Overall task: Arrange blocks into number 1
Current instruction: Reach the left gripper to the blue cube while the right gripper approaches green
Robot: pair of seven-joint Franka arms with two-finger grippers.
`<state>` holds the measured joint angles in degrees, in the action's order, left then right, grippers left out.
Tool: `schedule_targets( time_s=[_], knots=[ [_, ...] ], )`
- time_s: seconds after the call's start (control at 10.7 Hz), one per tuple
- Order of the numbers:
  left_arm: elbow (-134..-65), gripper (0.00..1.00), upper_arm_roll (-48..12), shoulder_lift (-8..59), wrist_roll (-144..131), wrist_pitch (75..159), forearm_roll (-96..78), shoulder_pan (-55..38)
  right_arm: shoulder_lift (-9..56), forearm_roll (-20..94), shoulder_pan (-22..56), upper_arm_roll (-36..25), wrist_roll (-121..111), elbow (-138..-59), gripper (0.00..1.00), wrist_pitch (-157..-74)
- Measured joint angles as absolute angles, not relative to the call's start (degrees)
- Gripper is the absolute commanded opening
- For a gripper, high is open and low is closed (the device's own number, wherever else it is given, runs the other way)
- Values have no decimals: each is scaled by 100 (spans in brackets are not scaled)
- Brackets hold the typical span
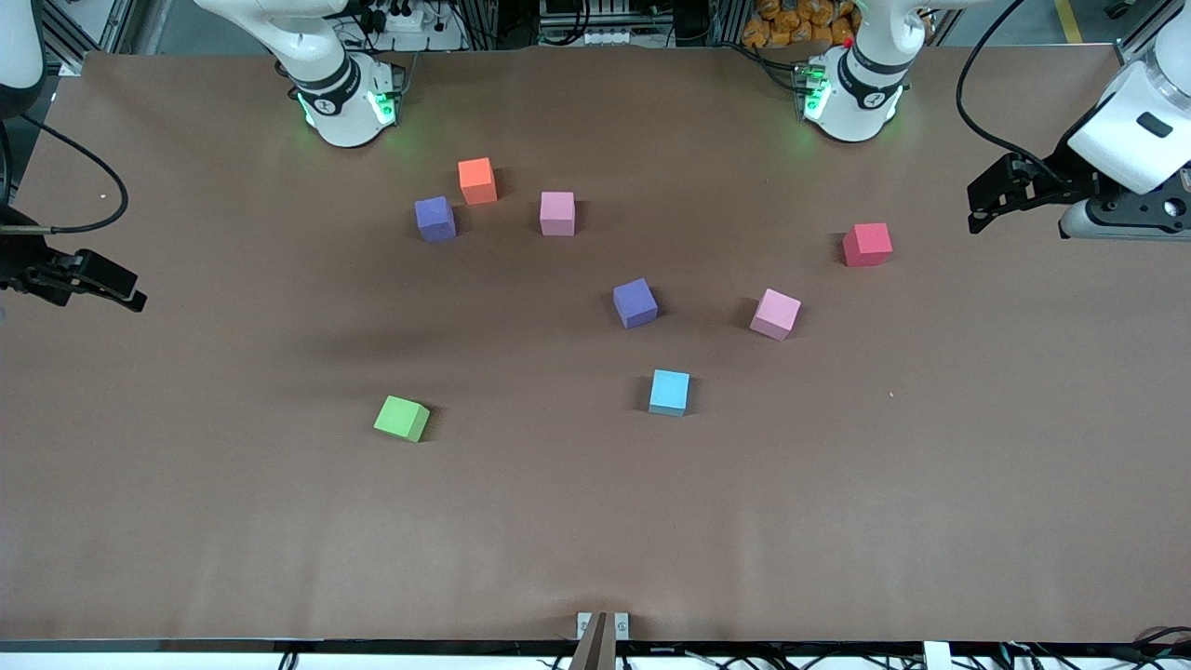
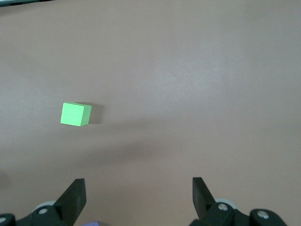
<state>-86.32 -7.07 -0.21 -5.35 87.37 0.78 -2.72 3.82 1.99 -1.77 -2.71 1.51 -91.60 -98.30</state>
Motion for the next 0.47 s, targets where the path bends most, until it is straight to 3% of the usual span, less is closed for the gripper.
schedule_targets(
  time_s=[0.47],
  knots=[
    [-8627, 100, -720, -15, -567, 8737, 78, -272, 399, 199, -177, -271, 152, -9160, 100, -9822]
  ],
)
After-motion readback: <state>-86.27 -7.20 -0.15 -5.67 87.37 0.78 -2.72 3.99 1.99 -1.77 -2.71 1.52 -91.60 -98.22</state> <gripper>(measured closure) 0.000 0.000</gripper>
